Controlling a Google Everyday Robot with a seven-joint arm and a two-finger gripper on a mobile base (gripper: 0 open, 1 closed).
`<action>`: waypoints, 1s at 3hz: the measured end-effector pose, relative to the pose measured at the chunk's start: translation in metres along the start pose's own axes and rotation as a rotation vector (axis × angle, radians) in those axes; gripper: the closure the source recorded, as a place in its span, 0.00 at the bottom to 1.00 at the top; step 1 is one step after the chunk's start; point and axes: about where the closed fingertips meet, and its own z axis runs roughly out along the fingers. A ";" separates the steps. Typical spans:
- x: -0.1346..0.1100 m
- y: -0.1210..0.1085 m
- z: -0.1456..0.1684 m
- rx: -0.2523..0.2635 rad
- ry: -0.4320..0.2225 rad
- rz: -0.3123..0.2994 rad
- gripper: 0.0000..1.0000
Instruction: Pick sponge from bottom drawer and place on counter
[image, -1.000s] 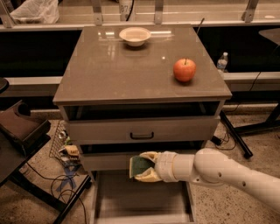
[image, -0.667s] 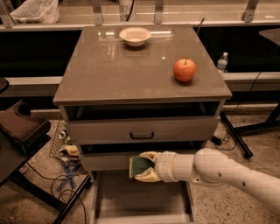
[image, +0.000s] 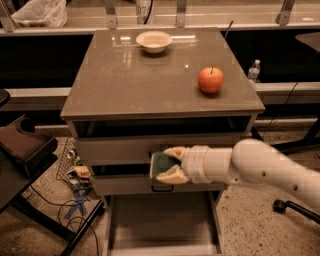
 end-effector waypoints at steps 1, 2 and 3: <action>-0.043 -0.036 -0.035 0.049 0.055 0.015 1.00; -0.097 -0.081 -0.060 0.089 0.105 -0.012 1.00; -0.152 -0.123 -0.070 0.106 0.130 -0.062 1.00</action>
Offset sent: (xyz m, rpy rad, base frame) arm 0.0930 -0.0090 0.2231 -0.1642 -0.0763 -0.1201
